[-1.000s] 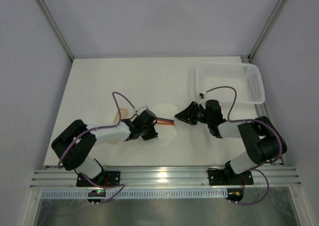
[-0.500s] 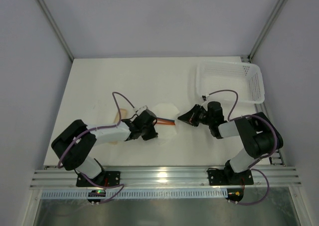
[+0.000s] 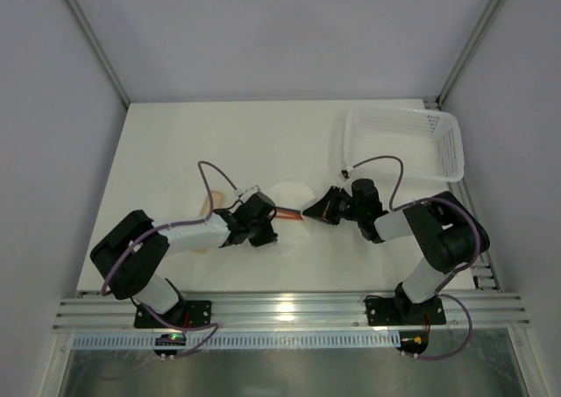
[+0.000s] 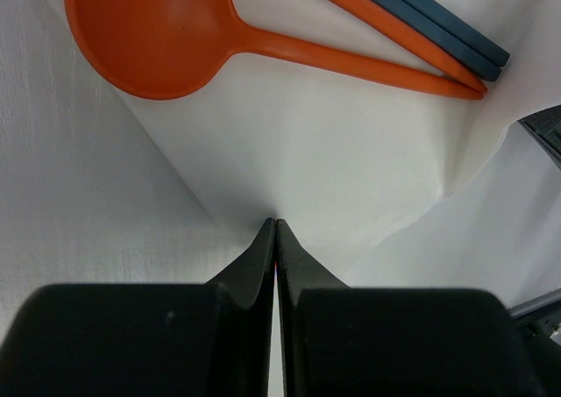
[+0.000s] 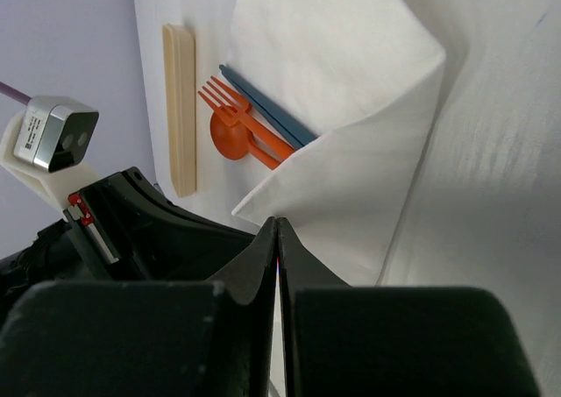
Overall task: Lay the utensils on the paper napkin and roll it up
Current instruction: Roll the napkin at the center of the board.
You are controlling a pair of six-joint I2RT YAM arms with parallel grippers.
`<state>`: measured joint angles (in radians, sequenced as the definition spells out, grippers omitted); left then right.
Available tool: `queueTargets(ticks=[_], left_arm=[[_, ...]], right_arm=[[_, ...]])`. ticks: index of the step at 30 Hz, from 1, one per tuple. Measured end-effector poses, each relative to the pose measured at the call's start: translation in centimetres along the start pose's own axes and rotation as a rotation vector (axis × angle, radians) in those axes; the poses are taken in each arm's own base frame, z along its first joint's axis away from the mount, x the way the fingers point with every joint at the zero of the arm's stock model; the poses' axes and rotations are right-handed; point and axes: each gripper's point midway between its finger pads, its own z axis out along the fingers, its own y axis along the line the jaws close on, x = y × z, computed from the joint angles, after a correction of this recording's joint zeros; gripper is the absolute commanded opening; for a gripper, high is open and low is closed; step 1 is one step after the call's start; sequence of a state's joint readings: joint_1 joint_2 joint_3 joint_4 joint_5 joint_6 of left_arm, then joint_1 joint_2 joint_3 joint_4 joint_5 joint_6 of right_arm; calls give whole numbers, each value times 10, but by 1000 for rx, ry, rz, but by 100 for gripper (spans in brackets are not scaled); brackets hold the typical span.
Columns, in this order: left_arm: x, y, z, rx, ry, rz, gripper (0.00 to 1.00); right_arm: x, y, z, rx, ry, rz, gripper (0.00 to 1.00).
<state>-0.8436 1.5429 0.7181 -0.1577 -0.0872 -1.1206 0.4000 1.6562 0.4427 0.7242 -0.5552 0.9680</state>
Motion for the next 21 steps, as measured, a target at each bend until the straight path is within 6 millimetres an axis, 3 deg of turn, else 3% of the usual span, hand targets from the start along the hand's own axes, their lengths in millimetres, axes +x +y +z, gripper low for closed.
queueTargets(ticks=[8,14,21], left_arm=[[0,1,-1,-9,4,5,0],[0,2,-2,-20,9,18,1],[-3,-2,-5,-19,4,40,5]], right_arm=[[-1,-9,3,31,-15,-23,4],[12,-22,11,63,13,-30,4],[13,-21,16,47,7,-50,4]])
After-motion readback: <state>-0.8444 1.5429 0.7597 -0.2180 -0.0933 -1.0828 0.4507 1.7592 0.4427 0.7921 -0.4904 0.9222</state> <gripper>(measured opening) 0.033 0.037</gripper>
